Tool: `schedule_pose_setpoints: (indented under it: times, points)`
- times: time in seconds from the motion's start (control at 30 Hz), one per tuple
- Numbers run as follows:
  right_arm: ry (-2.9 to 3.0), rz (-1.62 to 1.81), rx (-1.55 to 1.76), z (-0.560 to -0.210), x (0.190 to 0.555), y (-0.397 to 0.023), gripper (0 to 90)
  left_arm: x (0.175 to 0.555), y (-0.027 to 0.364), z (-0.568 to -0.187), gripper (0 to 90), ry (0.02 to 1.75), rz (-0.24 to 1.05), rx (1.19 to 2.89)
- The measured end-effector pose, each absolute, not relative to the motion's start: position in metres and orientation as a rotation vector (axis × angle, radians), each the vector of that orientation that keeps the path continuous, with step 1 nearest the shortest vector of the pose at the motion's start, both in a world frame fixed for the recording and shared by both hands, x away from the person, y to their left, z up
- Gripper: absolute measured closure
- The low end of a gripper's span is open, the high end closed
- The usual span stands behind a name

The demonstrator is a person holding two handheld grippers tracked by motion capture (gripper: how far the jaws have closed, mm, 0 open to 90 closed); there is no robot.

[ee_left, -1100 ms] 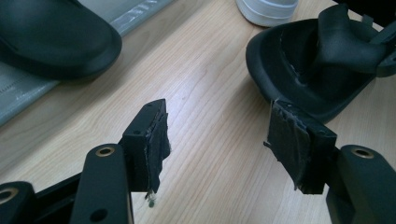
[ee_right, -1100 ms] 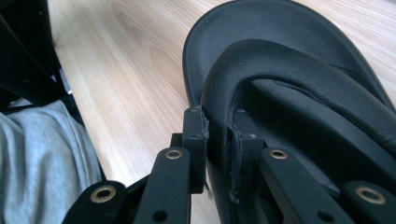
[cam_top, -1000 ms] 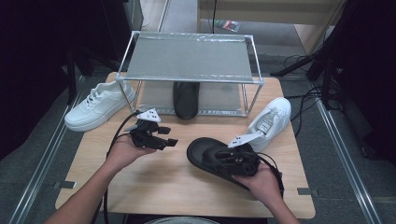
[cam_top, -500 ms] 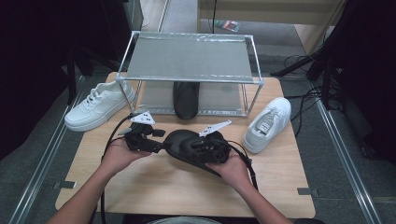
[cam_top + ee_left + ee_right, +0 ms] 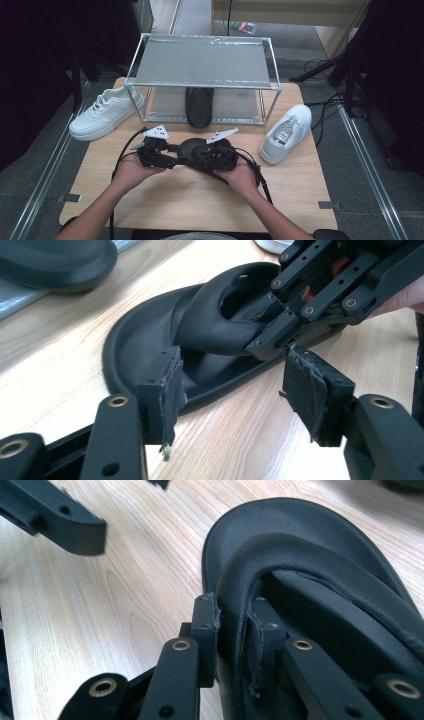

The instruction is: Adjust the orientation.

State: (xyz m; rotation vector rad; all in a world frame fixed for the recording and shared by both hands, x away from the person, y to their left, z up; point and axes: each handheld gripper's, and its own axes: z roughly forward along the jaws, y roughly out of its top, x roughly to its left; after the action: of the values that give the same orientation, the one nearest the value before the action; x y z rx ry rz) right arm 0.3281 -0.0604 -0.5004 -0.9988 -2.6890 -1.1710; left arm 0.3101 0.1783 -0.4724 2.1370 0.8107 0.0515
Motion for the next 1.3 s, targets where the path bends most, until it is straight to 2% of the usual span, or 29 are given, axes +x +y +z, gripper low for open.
schedule_pose_setpoints:
  times: [0.3,0.43,0.57,0.7,0.8,1.3]
  points:
    - [-2.677,-1.284,-0.976,-0.484,0.326,-0.076,65.5,0.311,0.176,-0.479,52.4,0.828,0.058,2.186]
    - [-2.676,-1.364,-0.948,-0.472,0.319,-0.096,69.3,0.313,0.175,-0.482,58.9,0.840,0.058,2.204]
    - [-2.682,-1.386,-0.972,-0.464,0.314,-0.116,76.1,0.316,0.171,-0.486,69.2,0.846,0.054,2.223]
    - [-2.724,-1.315,-0.990,-0.467,0.308,-0.132,88.3,0.319,0.167,-0.490,80.9,0.838,0.004,2.228]
    - [-2.738,-1.227,-0.992,-0.474,0.303,-0.134,90.0,0.320,0.162,-0.492,86.4,0.830,-0.027,2.229]
    - [-2.772,-1.142,-0.986,-0.491,0.299,-0.120,90.0,0.330,0.143,-0.501,87.9,0.798,-0.075,2.242]
